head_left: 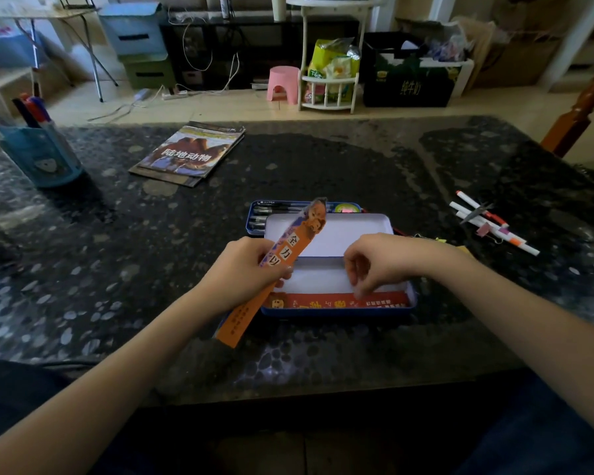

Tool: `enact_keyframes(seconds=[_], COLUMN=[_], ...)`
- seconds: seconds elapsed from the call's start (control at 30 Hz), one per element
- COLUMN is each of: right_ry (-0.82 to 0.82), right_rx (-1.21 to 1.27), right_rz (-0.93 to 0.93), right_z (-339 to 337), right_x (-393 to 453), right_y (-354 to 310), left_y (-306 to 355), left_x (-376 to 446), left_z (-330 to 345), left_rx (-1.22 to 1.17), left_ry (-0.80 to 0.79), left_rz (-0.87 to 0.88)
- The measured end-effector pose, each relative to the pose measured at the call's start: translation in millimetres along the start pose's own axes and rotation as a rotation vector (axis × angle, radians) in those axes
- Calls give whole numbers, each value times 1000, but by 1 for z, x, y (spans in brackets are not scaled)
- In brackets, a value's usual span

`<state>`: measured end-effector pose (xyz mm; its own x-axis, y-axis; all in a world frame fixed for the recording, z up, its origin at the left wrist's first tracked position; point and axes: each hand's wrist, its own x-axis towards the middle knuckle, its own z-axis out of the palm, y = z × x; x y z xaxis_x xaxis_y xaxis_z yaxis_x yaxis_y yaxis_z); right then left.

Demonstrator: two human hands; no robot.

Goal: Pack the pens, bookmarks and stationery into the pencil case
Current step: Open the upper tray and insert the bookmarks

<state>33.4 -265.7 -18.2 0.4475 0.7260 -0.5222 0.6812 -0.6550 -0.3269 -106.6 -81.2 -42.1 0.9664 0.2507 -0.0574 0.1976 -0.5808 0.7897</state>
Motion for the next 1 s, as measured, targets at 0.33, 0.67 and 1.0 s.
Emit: enact_keyframes(seconds=[0.33, 0.67, 1.0], right_ry=[233, 324, 172], right_rx=[827, 1141, 1007], right_rz=[-107, -113, -158], right_z=[23, 13, 23], right_x=[12, 10, 12], right_y=[-25, -20, -26], left_y=[5, 0, -6], left_x=[-1, 3, 9], left_z=[18, 11, 9], left_rx=[-246, -464, -561], left_ry=[-62, -136, 37], left_rz=[-37, -216, -224])
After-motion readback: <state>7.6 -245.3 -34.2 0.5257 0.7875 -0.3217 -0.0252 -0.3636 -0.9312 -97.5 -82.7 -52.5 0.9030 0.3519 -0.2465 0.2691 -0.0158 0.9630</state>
